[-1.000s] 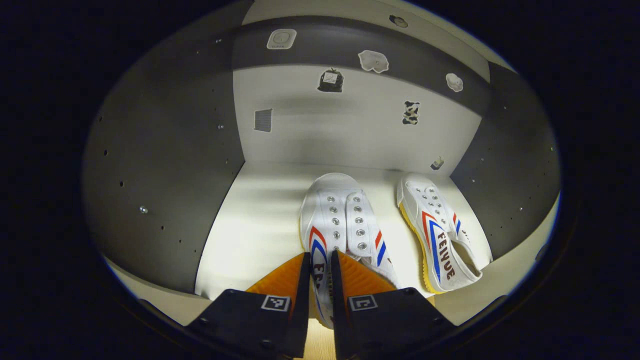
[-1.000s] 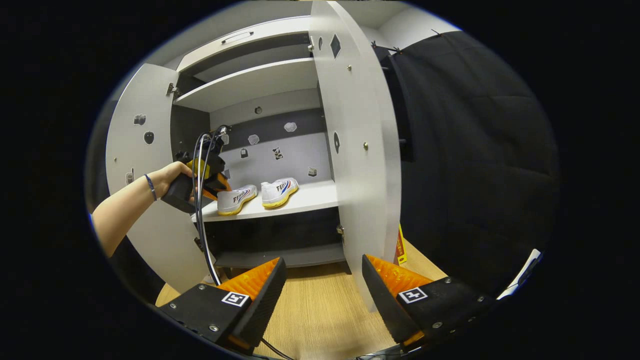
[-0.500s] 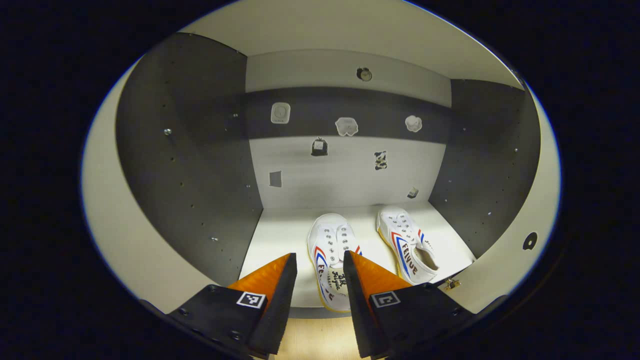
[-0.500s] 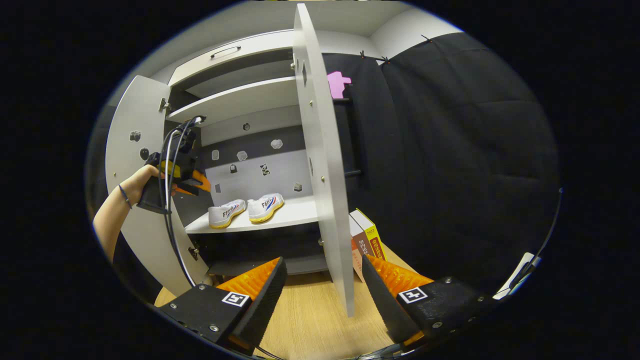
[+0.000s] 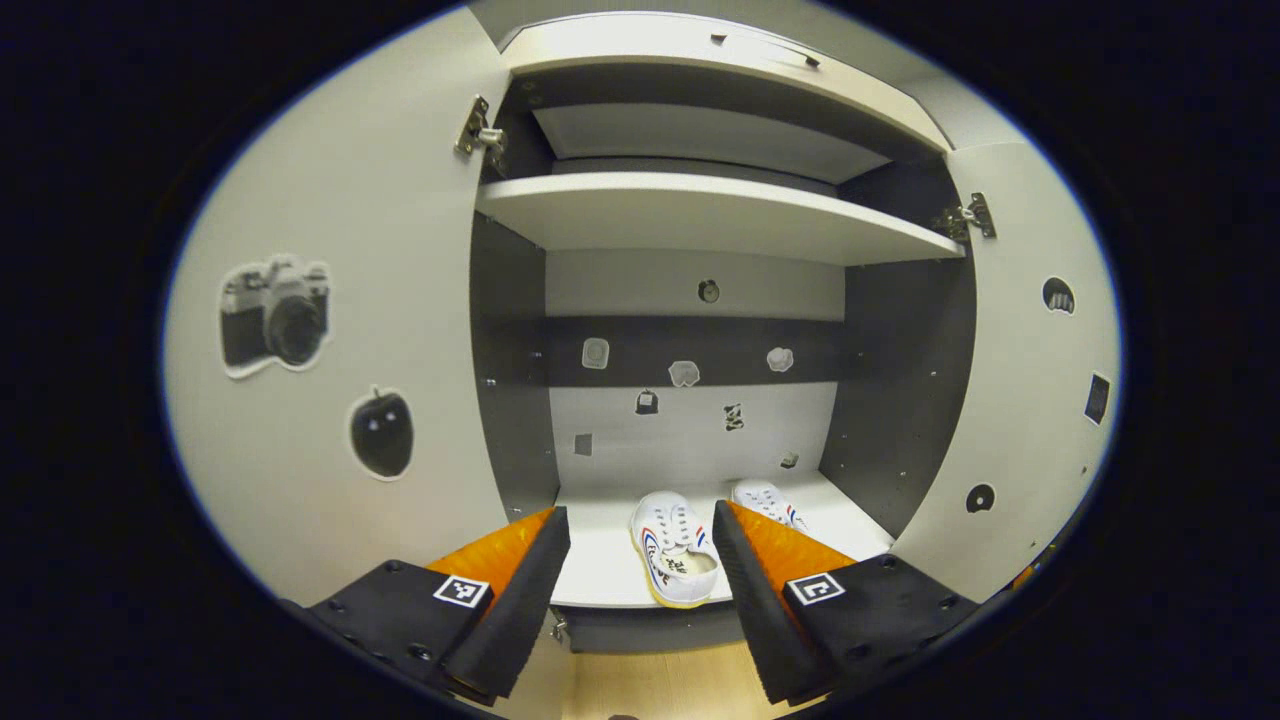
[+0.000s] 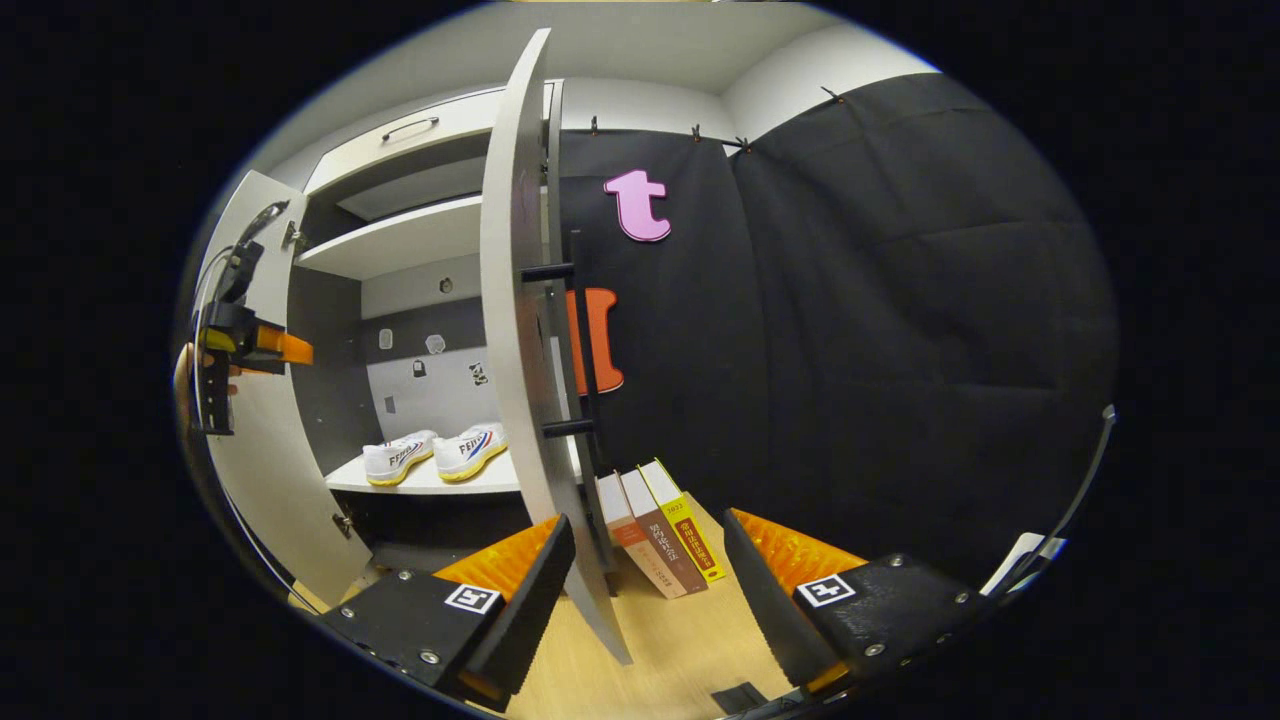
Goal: Grab one shoe with the right hand and put it into the shoe cabinet, grab the other shoe with the left hand and put it into the shoe cabinet; then close the right door with the right hand and the left door with the left hand.
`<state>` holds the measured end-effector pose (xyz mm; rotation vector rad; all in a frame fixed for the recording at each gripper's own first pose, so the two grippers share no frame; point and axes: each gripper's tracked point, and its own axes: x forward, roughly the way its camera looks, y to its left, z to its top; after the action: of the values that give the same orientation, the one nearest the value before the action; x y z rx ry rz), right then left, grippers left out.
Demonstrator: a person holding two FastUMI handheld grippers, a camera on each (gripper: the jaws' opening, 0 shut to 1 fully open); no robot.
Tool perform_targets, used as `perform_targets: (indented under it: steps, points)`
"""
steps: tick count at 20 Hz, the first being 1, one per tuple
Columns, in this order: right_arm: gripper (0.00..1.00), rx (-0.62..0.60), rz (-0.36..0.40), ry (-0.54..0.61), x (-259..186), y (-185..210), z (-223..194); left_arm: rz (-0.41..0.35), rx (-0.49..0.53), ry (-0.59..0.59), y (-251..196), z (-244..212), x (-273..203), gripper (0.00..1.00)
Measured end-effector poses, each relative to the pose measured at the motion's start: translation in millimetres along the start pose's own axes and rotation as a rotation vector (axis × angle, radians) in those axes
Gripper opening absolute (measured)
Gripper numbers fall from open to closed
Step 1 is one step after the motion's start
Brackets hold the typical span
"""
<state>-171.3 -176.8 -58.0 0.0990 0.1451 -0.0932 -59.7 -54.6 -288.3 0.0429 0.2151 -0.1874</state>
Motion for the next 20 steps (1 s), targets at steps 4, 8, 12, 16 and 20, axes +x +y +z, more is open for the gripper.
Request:
perform_targets:
  steps: [4, 8, 12, 16, 20]
  points:
    - [0.92, -0.015, -0.024, -0.006, 22, -17, -2, 0.047, 0.034, -0.103, 13, 16, -52, 0.98]
    - [0.92, -0.041, -0.018, -0.015, 54, -22, -3, 0.068, 0.034, -0.164, 22, 21, -98, 1.0]
    - [0.92, -0.062, -0.003, -0.019, 69, -17, -1, 0.07, 0.01, -0.196, 36, 21, -142, 1.0]
    - [0.92, -0.045, 0.004, -0.02, 70, -15, -1, 0.086, 0.005, -0.232, 47, 20, -175, 0.98]
    - [0.89, -0.05, 0.016, -0.033, 67, -5, -2, 0.07, 0.009, -0.275, 46, 20, -202, 0.97]
